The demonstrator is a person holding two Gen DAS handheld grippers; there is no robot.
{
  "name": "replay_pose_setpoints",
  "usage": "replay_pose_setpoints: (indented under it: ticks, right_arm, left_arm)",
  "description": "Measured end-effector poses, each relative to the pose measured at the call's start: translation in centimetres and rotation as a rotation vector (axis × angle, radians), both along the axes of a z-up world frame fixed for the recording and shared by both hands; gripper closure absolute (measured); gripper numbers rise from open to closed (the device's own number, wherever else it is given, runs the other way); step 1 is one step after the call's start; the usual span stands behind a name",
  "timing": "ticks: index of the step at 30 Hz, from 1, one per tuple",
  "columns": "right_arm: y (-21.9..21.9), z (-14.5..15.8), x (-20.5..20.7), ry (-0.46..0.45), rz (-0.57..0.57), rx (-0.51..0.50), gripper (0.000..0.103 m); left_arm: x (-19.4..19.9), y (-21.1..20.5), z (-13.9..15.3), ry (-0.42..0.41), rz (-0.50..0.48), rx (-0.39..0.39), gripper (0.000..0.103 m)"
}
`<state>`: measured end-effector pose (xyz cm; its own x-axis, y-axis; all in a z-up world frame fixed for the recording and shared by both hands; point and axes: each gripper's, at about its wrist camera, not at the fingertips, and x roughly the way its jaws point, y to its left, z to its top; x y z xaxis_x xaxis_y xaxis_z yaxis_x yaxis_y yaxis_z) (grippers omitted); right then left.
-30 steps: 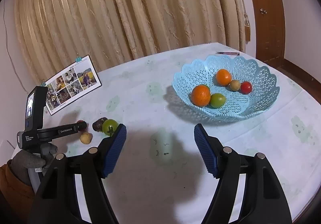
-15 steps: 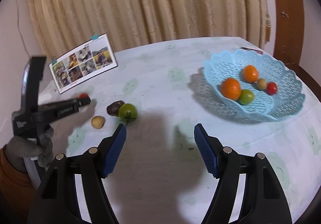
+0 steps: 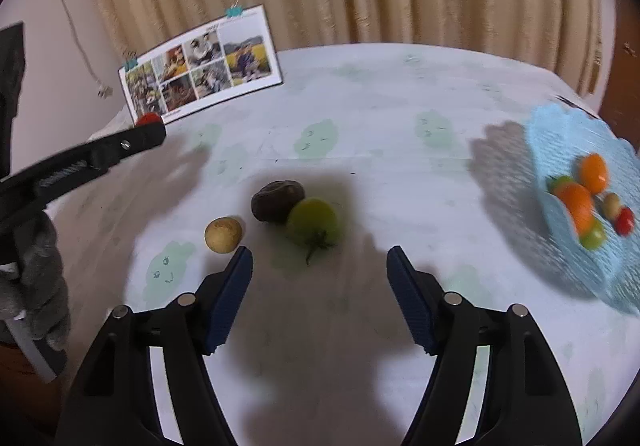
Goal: Organize fruits
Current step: 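Grasp the green tomato with the right tool while the left tool holds the red tomato, then carry the green tomato into the basket and open the right tool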
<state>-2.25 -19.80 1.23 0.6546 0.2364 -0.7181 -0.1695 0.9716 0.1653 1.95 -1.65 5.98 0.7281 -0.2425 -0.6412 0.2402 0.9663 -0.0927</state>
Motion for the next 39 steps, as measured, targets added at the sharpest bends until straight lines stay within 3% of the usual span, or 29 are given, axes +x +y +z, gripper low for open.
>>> replay_pose_setpoints:
  ticks: [9,11,15,29,39]
  right_arm:
    - [1.1,-1.1,3.0,0.034,0.026,-0.018,0.048]
    - [1.4,-1.5,3.4,0.045,0.036,-0.015,0.057]
    - [1.5,-1.8,3.6,0.042,0.029,-0.029,0.067]
    - [-1.5,1.3,0.3,-0.066,-0.074,0.005,0.067]
    - [-7.9,4.4,-2.9,-0.161,-0.278,0.018,0.067]
  left_arm:
    - [0.0,0.4,0.1,0.001,0.016,-0.014,0.075]
    - [0.0,0.4,0.1,0.002,0.018,-0.015,0.075]
    - [0.2,0.6,0.0,0.008,0.026,-0.017,0.075]
    - [0.3,0.3,-0.5,0.019,0.019,-0.014,0.075]
    - [0.0,-0.2,-0.5,0.018,0.002,-0.012,0.075]
